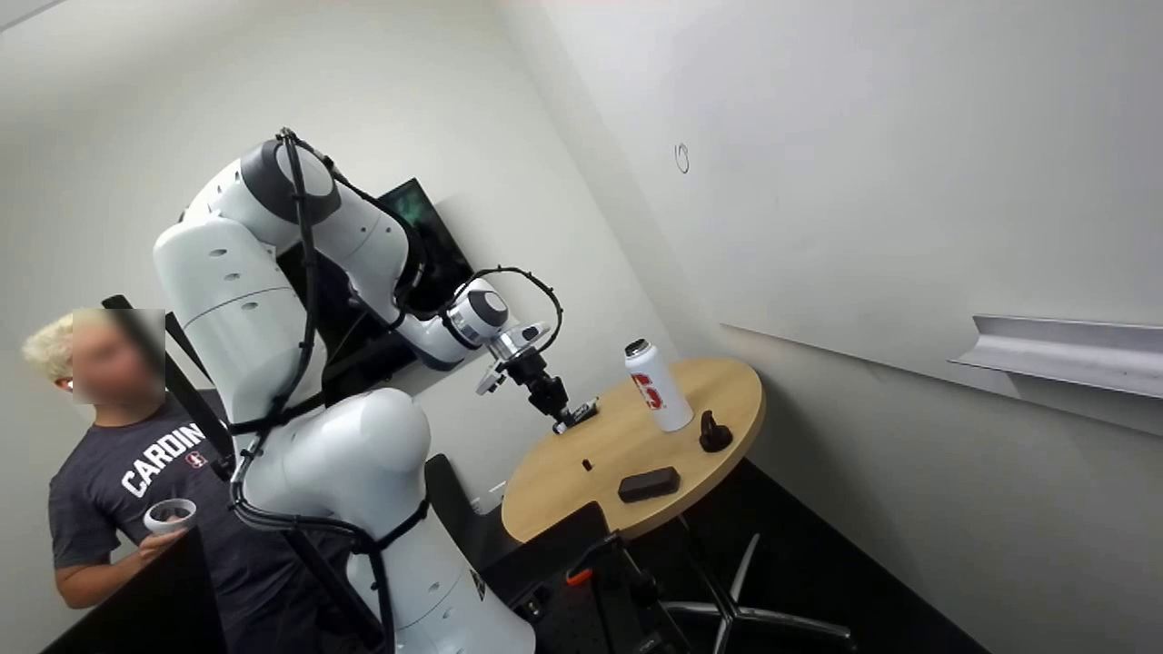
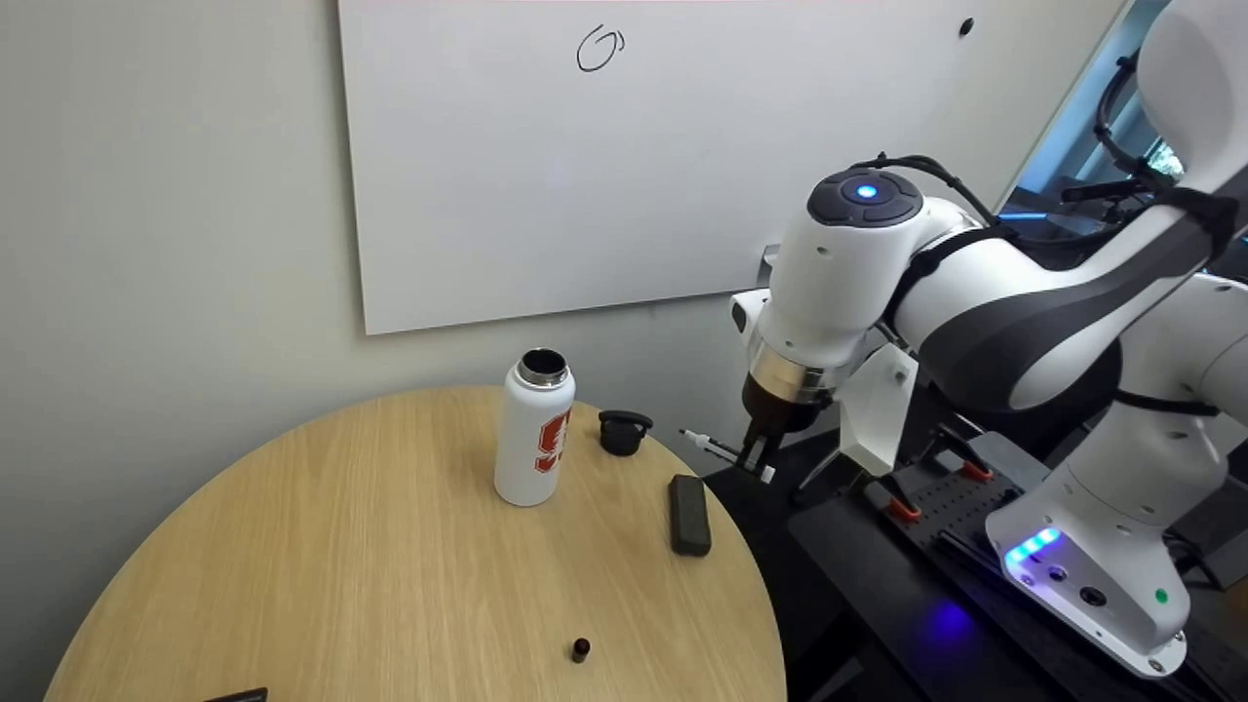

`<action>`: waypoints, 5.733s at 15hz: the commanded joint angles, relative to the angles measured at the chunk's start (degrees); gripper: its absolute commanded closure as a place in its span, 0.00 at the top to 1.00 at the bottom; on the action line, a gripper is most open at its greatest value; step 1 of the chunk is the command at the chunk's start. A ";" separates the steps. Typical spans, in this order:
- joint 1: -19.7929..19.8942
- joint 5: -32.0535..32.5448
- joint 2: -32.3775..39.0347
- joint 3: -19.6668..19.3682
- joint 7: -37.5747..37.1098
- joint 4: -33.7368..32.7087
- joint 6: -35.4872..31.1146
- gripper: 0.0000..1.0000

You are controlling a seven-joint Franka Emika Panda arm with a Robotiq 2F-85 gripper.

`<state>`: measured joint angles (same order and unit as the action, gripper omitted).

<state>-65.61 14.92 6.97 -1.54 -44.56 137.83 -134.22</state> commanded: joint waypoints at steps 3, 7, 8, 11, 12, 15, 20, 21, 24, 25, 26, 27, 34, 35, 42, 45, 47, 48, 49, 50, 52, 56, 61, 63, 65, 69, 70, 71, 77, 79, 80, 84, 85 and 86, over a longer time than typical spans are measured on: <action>10.83 6.64 -6.63 5.84 -9.84 -2.73 9.17 0.05; 20.10 8.43 -14.10 9.73 -8.16 -6.28 20.07 0.05; 22.55 8.61 -15.81 10.86 -6.07 -7.11 21.72 0.05; 29.66 10.58 -18.99 13.85 1.14 -10.06 23.89 0.05; 31.55 10.55 -19.29 15.14 3.15 -10.69 23.19 0.05; 35.98 8.46 -19.05 19.43 1.55 -9.95 22.29 0.20; 38.45 11.17 -17.03 20.13 0.70 -10.89 20.96 0.05; 40.59 11.92 -17.34 19.97 2.87 -11.24 19.09 0.05; 45.77 15.52 -16.16 19.02 8.26 -14.33 17.79 0.05; 47.26 15.86 -15.41 18.41 12.19 -15.57 17.36 0.05; 48.73 16.63 -14.81 18.16 14.79 -16.71 17.21 0.05; 49.96 16.57 -14.28 17.56 18.08 -17.79 16.41 0.05; 51.63 15.55 -14.10 18.19 19.56 -17.80 16.47 0.20; 51.54 15.56 -14.09 18.31 19.54 -17.80 16.47 0.20; 54.13 14.25 -10.13 15.69 18.19 -22.57 17.84 0.05; 55.21 13.66 -8.88 14.09 18.26 -24.48 16.87 0.05; 55.58 12.27 -8.07 13.20 18.93 -25.83 16.57 0.05; 55.64 11.58 -7.67 12.90 19.07 -26.46 16.60 0.05; 55.72 10.76 -7.30 12.66 19.27 -27.09 16.55 0.05; 55.73 10.15 -6.81 12.48 19.53 -27.93 17.04 0.05; 55.63 8.73 -5.90 12.15 20.38 -29.45 17.43 0.05; 55.45 7.13 -4.37 11.78 21.51 -32.23 18.33 0.05; 55.28 5.18 -2.55 11.49 24.05 -35.33 20.45 0.05; 55.20 4.98 -1.77 11.39 24.41 -36.53 21.18 0.05; 55.11 4.90 -1.02 11.31 24.58 -37.62 21.54 0.05; 54.99 4.90 0.27 11.02 24.54 -38.98 21.32 0.05; 54.95 4.92 0.58 10.96 24.47 -39.22 21.36 0.05; 54.92 4.87 0.68 10.93 24.46 -39.28 21.59 0.05; 55.07 5.16 -0.82 10.62 23.87 -39.08 21.96 0.05; 55.35 5.11 -1.48 10.32 23.72 -39.06 21.98 0.05; 55.48 5.07 -1.82 10.16 23.68 -39.08 21.96 0.05; 55.84 4.74 -2.97 9.57 23.67 -38.98 21.64 0.05; 55.88 4.68 -3.00 9.45 23.75 -39.05 21.71 0.05; 55.92 4.44 -2.89 9.36 23.96 -39.09 21.73 0.05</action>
<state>-10.21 20.67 4.12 8.37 -21.75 100.27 -113.08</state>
